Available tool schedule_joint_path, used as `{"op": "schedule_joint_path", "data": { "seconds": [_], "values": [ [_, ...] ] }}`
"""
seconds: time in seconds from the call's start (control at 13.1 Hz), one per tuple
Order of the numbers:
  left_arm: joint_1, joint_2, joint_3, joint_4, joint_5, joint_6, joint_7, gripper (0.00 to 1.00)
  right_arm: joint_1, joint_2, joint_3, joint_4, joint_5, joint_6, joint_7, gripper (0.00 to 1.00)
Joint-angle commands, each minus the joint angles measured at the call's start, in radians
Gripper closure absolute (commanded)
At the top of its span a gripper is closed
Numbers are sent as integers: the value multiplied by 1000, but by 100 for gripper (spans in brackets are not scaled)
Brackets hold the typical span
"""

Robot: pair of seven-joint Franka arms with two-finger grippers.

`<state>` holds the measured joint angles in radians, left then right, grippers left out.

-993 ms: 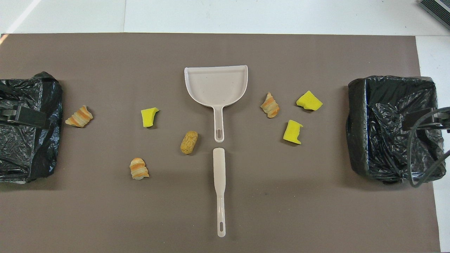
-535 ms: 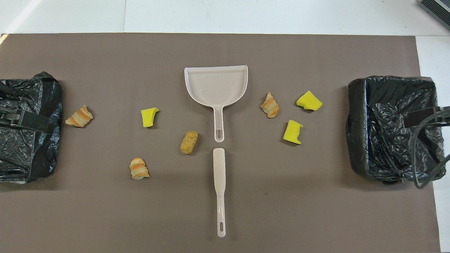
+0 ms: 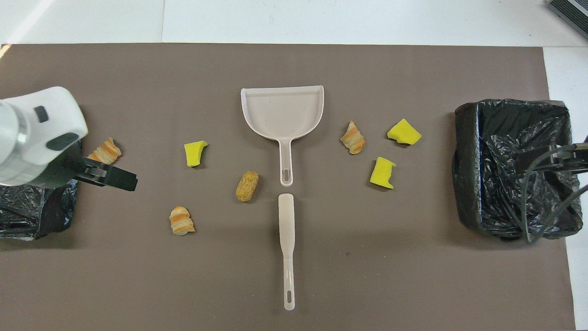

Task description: Sweep and dump trash in bin

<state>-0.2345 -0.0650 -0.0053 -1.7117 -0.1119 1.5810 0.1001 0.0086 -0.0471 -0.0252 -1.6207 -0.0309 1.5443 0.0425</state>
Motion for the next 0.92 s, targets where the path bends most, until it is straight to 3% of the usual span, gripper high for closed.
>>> {"op": "schedule_joint_path", "data": {
  "seconds": [0.0, 0.31, 0.53, 0.76, 0.84],
  "values": [
    [-115, -50, 13, -170, -9, 153, -19, 0, 16, 61, 17, -10, 17, 100, 53, 0],
    [-302, -65, 2, -379, -9, 426, -253, 0, 109, 278, 25, 91, 32, 244, 163, 0],
    [-450, -35, 2, -527, -8, 710, -498, 0, 207, 361, 27, 65, 51, 556, 344, 0],
    [-578, -18, 1, -638, -8, 833, -560, 0, 241, 440, 36, 87, 71, 562, 378, 0],
    [-627, -15, 1, -652, 3, 865, -677, 0, 273, 464, 36, 122, 71, 542, 378, 0]
  ]
}}
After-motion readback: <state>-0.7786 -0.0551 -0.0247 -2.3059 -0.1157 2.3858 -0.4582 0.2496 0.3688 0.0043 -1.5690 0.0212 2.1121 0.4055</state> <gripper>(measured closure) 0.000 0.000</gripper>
